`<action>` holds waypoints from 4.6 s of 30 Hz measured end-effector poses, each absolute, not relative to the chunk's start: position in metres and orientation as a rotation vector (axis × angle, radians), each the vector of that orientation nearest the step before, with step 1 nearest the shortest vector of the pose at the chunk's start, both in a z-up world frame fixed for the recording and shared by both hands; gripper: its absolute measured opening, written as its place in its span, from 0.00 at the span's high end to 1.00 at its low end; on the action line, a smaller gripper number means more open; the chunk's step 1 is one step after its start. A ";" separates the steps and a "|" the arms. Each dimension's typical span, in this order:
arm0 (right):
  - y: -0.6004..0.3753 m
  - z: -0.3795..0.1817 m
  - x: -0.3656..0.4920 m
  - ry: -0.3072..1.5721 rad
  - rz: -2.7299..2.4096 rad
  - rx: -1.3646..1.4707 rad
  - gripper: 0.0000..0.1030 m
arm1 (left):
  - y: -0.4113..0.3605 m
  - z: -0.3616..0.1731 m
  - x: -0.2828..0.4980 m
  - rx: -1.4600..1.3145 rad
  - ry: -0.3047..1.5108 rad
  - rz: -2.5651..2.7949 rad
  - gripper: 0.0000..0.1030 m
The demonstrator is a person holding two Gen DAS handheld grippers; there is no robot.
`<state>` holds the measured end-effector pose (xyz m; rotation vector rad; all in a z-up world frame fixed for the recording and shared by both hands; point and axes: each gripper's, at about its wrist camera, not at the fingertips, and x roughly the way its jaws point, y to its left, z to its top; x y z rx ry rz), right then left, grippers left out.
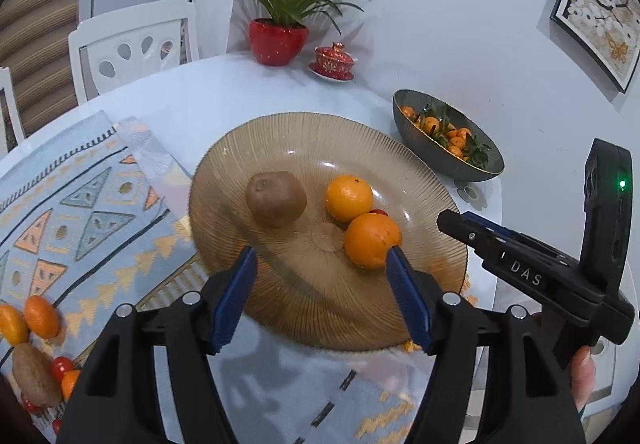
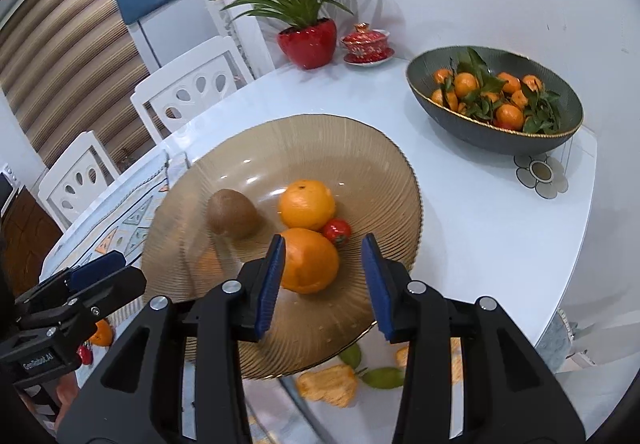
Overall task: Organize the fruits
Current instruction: 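Open both grippers to release kiwi and tomato into the bowl, then return, then grasp a cherry tomato with the left gripper while the right gripper grasps another tomato, then carry both cherry tomatoes over the amber bowl with both grippers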
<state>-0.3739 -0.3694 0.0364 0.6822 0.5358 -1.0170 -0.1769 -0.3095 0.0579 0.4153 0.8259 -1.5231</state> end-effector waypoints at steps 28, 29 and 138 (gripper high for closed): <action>-0.229 0.066 -0.222 0.616 -0.750 0.447 0.51 | -0.083 0.114 -0.044 0.204 0.639 -1.247 0.26; -0.224 0.061 -0.214 0.624 -0.737 0.445 0.51 | -0.075 0.110 -0.039 0.205 0.641 -1.228 0.26; -0.206 0.024 -0.246 0.543 -0.640 0.578 0.72 | -0.114 0.066 -0.078 0.375 0.643 -1.248 0.69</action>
